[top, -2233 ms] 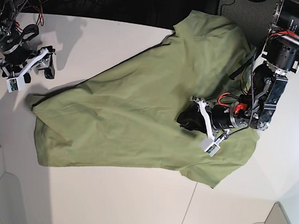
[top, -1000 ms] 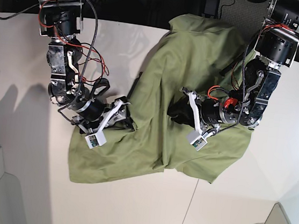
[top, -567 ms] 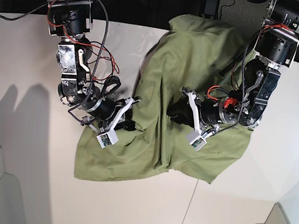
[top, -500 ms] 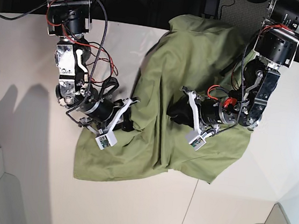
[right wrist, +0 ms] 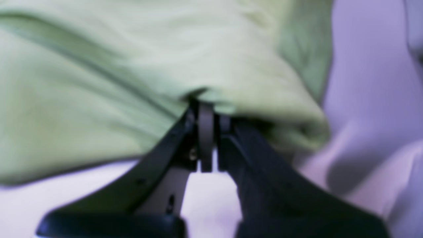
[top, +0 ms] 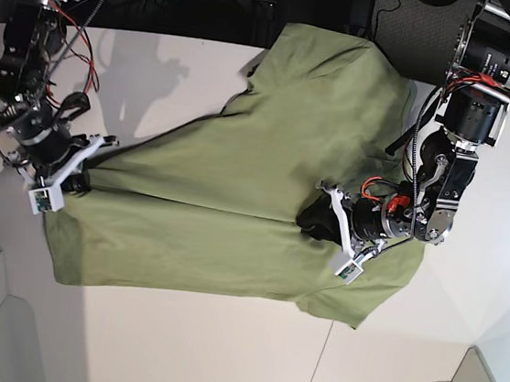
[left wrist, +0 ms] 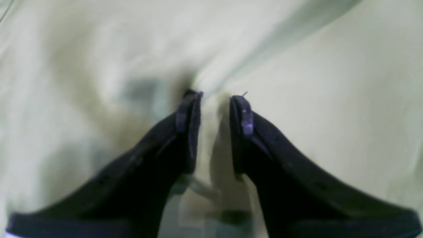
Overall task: Layout the t-shirt on the table in an organized manner, then fold the t-shirt properly
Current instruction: 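Swing the right gripper inward over the shirt toward the left gripper, then pull the right gripper back outward, stretching the shirt from the left gripper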
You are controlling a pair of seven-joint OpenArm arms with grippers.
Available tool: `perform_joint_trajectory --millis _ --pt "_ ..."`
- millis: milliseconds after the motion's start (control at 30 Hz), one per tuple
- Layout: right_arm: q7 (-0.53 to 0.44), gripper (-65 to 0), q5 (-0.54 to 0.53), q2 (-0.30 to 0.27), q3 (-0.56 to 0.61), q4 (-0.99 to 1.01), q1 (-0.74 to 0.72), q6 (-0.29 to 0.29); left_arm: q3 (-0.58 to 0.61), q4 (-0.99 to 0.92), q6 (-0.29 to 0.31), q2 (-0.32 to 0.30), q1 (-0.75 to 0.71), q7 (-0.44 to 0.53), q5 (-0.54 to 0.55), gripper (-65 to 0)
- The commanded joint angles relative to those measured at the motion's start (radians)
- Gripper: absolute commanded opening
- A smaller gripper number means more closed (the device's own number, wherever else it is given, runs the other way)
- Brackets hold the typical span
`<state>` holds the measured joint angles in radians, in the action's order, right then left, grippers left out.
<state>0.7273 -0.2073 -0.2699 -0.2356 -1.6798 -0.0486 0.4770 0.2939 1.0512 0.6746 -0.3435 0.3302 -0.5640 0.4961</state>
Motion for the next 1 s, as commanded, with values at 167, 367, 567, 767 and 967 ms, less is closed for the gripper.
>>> perform_joint_trajectory --millis 167,367,567,767,967 --pt "0.035 -22.8 -0.146 -0.032 -0.192 -0.058 0.055 -0.007 0.000 -0.013 -0.035 -0.014 0.006 -0.049 -0.069 -47.0" --pt "0.044 -19.7 -0.224 -0.032 -0.365 -0.058 0.085 -0.009 0.000 -0.013 -0.035 -0.014 0.016 -0.045 -0.098 -47.0" --pt "0.101 -19.7 -0.311 -0.031 -0.421 -0.048 0.109 0.010 0.000 -0.010 -0.035 -0.014 0.019 -0.045 -0.097 -47.0" --pt "0.030 -19.7 -0.310 -0.001 -0.324 0.042 0.146 0.024 0.000 0.018 -0.035 -0.014 0.019 -0.062 -0.087 -47.0" --pt "-0.140 -19.7 -0.305 0.006 -0.221 0.188 0.126 0.025 0.000 0.082 -0.034 -0.016 0.019 -0.131 -0.043 -47.0"
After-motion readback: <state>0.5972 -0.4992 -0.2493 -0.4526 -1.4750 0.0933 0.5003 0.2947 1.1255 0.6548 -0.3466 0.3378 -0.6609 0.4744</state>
